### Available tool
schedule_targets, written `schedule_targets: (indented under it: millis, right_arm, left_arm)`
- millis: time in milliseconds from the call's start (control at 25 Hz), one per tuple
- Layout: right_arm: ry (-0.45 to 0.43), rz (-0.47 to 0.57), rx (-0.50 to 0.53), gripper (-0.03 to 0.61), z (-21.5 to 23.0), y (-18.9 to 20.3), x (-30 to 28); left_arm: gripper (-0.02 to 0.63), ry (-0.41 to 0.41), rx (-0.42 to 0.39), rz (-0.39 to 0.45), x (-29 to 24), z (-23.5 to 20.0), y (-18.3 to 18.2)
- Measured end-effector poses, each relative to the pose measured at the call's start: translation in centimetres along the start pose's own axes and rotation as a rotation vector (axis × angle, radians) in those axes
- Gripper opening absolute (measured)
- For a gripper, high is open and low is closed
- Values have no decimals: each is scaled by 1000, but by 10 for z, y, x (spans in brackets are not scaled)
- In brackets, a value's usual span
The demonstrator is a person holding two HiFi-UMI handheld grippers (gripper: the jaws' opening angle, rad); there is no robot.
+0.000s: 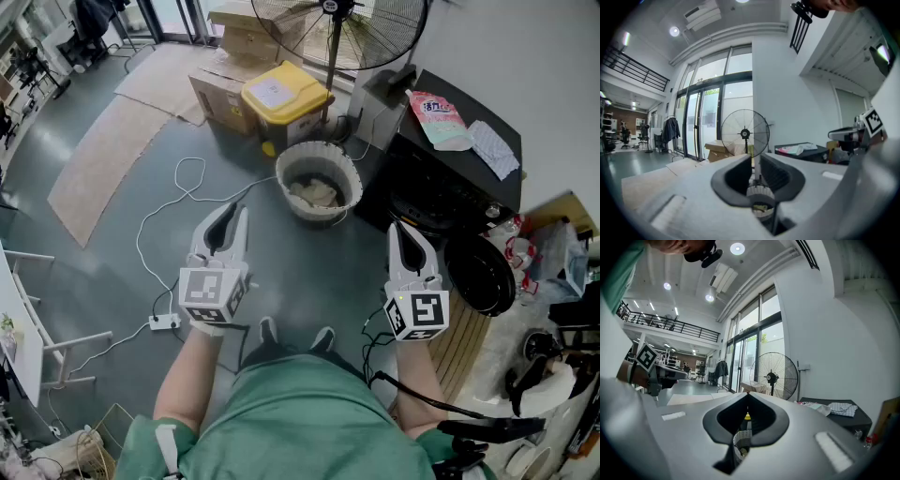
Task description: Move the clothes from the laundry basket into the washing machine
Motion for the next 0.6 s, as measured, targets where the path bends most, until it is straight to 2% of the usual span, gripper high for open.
schedule_targets:
  millis: [240, 600]
  right_arm:
    - [-15, -3, 3, 2, 14, 6, 5]
    - [-45, -5, -65, 5, 46, 19, 16]
  left_arm:
    - [57, -13, -3, -12, -3, 13, 2]
    - [57, -56, -9, -5, -4, 43, 2]
Point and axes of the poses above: the fingertips, and each gripper's own axes: x backward along the fingers, z to its right, y out of its underside, the point moved 7 cm from there along x, backward along the fingers, and after that the axes turned 1 degree about -y, right-handed, at the moved point
